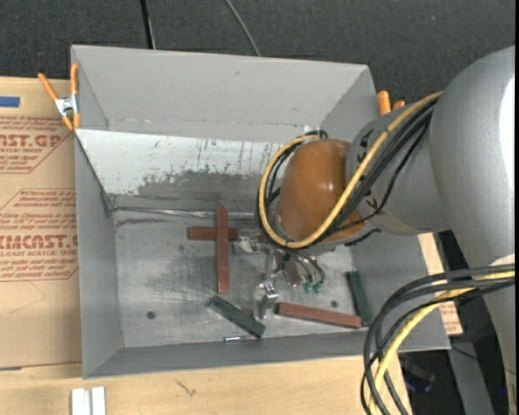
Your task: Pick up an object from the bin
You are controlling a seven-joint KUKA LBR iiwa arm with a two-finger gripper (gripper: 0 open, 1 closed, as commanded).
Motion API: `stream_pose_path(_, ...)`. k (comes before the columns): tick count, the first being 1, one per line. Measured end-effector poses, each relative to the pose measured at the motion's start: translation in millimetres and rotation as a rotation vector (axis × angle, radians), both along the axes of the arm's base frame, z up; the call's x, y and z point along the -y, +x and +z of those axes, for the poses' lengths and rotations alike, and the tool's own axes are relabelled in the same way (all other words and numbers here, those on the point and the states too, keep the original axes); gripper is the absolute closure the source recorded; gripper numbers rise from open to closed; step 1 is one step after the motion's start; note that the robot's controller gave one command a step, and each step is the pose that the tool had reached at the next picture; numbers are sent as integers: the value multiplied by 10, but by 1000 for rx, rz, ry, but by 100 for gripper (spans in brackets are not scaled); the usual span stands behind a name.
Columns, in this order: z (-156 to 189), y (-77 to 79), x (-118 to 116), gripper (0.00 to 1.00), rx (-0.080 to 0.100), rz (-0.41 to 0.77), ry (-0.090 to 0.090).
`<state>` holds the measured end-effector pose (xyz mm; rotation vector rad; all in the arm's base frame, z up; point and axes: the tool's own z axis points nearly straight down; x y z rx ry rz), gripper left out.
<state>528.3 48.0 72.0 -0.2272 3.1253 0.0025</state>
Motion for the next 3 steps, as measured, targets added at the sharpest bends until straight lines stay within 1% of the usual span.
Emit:
stream_pose_path(1, 111, -258, 938, 100, -7, -32, -2)
stream_pose_path(2, 111, -258, 938, 100, -7, -32, -2)
stream_pose_path(3, 1399, -250, 1054, 100, -6, -81, -2)
